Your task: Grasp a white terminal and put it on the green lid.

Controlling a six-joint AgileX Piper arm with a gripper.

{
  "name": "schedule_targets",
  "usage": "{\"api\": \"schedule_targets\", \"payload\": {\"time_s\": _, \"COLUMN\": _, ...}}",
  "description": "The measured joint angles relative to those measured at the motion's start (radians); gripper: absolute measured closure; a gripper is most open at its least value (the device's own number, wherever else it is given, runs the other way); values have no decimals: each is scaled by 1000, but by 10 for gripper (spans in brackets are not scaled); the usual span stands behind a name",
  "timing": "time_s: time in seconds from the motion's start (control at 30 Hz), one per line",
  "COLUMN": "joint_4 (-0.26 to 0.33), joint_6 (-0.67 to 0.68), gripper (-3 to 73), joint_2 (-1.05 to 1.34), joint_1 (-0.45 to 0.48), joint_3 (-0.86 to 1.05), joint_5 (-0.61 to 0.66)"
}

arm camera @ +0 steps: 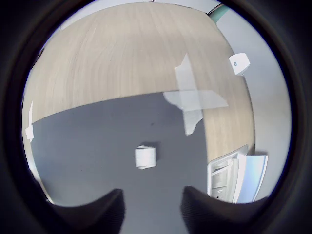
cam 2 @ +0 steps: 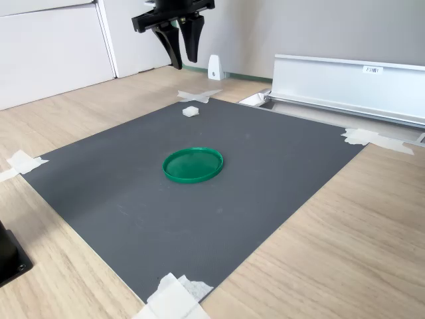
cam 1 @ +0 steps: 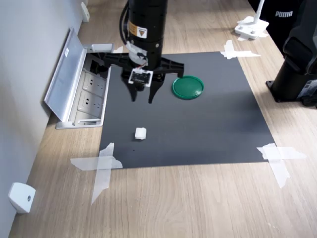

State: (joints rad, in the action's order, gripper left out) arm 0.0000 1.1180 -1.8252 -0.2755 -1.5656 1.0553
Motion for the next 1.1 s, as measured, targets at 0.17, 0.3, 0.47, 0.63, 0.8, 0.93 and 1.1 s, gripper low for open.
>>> {"api": "schedule_targets", "payload": {"time_s": 0.17, "joint_4": -89, "joint_6": -26, "gripper": 5, "joint_2": -28, "joint_1": -60, "joint_3": -20, "joint_5": -20}}
{"api": "schedule_targets", "payload": {"time_s": 0.3, "joint_4": -85, "joint_6": -37, "gripper": -17, "joint_2": -63, "joint_1": -81, "joint_3": -21, "joint_5": -20}}
{"api": "schedule_targets", "payload": {"time_s": 0.47, "joint_4": -85, "joint_6": -38, "gripper": -18, "joint_2": -107, "joint_1": -81, "joint_3": -21, "joint_5": -27}}
{"api": "schedule_targets", "payload": {"time_s": 0.63, "joint_4": -84, "joint_6": -38, "gripper": -16, "joint_2": -134, "joint_1": -81, "joint_3": -21, "joint_5": -50}}
{"api": "schedule_targets", "payload": {"time_s": 0.8, "joint_4": -84, "joint_6": -37, "gripper": -16, "joint_2": -147, "joint_1": -81, "joint_3": 12, "joint_5": -96}}
{"api": "schedule_targets", "payload": {"time_s": 0.93, "joint_4": -84, "joint_6": -34, "gripper": -16, "joint_2": -148, "joint_1": -81, "joint_3": 61, "joint_5": -139}}
{"api": "schedule_targets", "payload": {"time_s": 1.1, "joint_4": -85, "joint_6": -36, "gripper": -14, "joint_2": -155, "joint_1": -79, "joint_3": 80, "joint_5": -182}}
